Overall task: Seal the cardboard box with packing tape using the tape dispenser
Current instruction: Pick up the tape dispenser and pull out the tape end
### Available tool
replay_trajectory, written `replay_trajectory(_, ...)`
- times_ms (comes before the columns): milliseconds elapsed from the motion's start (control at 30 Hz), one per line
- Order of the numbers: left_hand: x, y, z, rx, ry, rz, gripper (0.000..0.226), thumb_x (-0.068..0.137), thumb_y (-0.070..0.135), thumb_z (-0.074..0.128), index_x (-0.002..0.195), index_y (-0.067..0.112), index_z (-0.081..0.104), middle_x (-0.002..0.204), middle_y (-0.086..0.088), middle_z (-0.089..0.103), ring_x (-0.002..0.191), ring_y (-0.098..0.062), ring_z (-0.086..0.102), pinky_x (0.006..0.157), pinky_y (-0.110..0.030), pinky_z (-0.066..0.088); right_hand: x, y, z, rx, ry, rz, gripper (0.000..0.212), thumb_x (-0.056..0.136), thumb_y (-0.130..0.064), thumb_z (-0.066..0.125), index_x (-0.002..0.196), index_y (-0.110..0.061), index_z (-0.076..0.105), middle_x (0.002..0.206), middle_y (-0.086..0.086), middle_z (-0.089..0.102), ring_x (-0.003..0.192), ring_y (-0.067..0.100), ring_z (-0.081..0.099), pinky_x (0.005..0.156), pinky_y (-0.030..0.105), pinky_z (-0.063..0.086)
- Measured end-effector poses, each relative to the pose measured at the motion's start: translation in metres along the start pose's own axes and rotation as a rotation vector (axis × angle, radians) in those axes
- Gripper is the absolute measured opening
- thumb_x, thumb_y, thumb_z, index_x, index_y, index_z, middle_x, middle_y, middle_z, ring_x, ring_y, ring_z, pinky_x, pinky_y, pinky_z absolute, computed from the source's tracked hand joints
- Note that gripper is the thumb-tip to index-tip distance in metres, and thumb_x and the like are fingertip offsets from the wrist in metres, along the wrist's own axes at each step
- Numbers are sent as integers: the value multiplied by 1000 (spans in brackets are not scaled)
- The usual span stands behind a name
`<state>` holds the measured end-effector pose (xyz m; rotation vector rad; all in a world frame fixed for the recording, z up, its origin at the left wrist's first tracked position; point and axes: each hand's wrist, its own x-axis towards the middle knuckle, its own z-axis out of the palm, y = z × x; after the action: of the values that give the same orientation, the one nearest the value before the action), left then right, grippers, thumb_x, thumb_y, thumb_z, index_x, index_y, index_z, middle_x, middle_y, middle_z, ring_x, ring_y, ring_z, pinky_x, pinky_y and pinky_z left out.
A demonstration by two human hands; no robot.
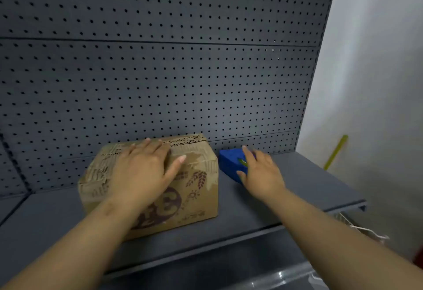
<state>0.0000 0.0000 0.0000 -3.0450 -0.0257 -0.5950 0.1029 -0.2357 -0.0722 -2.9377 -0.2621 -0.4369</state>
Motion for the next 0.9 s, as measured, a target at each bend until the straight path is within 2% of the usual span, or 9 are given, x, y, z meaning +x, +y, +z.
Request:
replay_trajectory(167,-3,-7,20,14,71,1,81,84,65,7,127,20,59,132,-1,61,128,-22,51,105,-41,38,17,-4,32,-220,-108,82,68,94,-23,40,149,-14,1,145,16,32,138,31,24,116,43,13)
replay_trajectory(333,-7,-12,26,32,69,9,77,87,63,10,126,18,60,128,-1,63,125,-21,54,104,-42,39,22,-2,50,-403,-173,82,71,93,-16,33,146,-12,-14,155,25,7,145,36,1,116,46,-2)
replay_trajectory(400,-7,-11,27,18,72,15,80,85,65,7,132,20,54,135,1,58,131,-20,48,107,-41,35,23,0,55,-415,-171,66,76,92,-18,35,145,-13,-19,154,27,8,144,38,0,116,46,-4)
replay_trajectory(500,-6,-10,26,4,64,18,87,80,68,-3,141,24,41,146,5,45,140,-16,34,114,-37,23,29,4,56,-365,-129,42,83,87,-24,45,148,-13,-10,137,22,33,135,37,24,116,47,2)
replay_trajectory(567,-5,-11,27,8,60,11,90,78,69,-7,143,24,37,148,5,42,141,-15,31,115,-36,20,32,8,53,-317,-107,25,80,84,-25,50,147,-12,2,127,18,38,125,35,34,116,46,11)
replay_trajectory(700,-4,-11,27,16,55,7,90,78,69,-8,143,24,38,147,5,43,141,-15,32,115,-37,21,35,17,48,-276,-54,-18,75,78,-19,61,139,-16,17,119,16,40,111,32,39,102,41,29)
replay_trajectory(800,-3,-11,27,19,49,-1,89,78,69,-6,142,25,38,147,5,43,140,-15,33,115,-38,20,37,21,41,-271,-23,-64,79,74,-14,64,139,-19,19,114,15,41,106,31,41,96,41,34)
replay_trajectory(900,-3,-11,24,15,21,-5,90,76,69,-8,144,27,33,151,7,37,142,-13,28,116,-36,17,32,23,24,-175,44,-80,77,70,-20,66,137,-16,27,109,15,42,101,32,42,91,41,37)
